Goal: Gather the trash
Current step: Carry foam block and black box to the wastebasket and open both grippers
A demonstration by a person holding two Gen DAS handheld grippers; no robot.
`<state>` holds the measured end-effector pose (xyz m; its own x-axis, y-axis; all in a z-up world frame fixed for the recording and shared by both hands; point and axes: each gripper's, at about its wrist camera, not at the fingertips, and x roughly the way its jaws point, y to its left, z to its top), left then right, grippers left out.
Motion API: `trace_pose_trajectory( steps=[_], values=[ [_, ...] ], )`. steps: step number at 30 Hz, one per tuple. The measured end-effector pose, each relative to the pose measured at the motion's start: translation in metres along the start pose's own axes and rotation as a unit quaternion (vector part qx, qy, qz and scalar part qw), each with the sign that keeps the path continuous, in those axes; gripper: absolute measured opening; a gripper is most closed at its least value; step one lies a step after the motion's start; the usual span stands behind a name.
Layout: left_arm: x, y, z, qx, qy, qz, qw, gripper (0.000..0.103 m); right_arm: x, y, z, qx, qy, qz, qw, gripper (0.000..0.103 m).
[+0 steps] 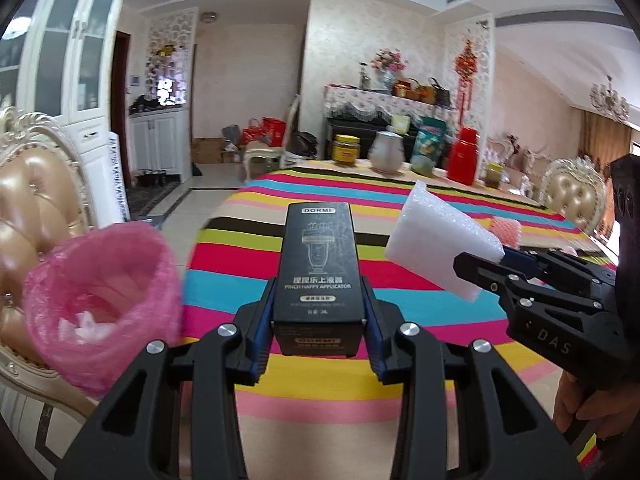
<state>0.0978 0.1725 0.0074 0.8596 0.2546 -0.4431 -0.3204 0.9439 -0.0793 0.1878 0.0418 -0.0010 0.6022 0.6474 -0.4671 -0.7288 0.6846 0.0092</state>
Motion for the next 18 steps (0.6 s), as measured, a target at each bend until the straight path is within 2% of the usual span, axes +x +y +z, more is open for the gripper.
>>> trace_pose_trajectory(
  steps=[8,18],
  values=[
    [-0.023,0.072,0.011,-0.024,-0.010,0.058,0.9980,0.038,0.027,0.054,0.026,-0.020,-0.007,0.063,0.998,0.036],
    [-0.016,0.166,0.027,-0.044,0.002,0.121,0.9917,0.038,0.074,0.123,0.054,-0.052,0.002,0.124,0.991,0.036]
  ],
)
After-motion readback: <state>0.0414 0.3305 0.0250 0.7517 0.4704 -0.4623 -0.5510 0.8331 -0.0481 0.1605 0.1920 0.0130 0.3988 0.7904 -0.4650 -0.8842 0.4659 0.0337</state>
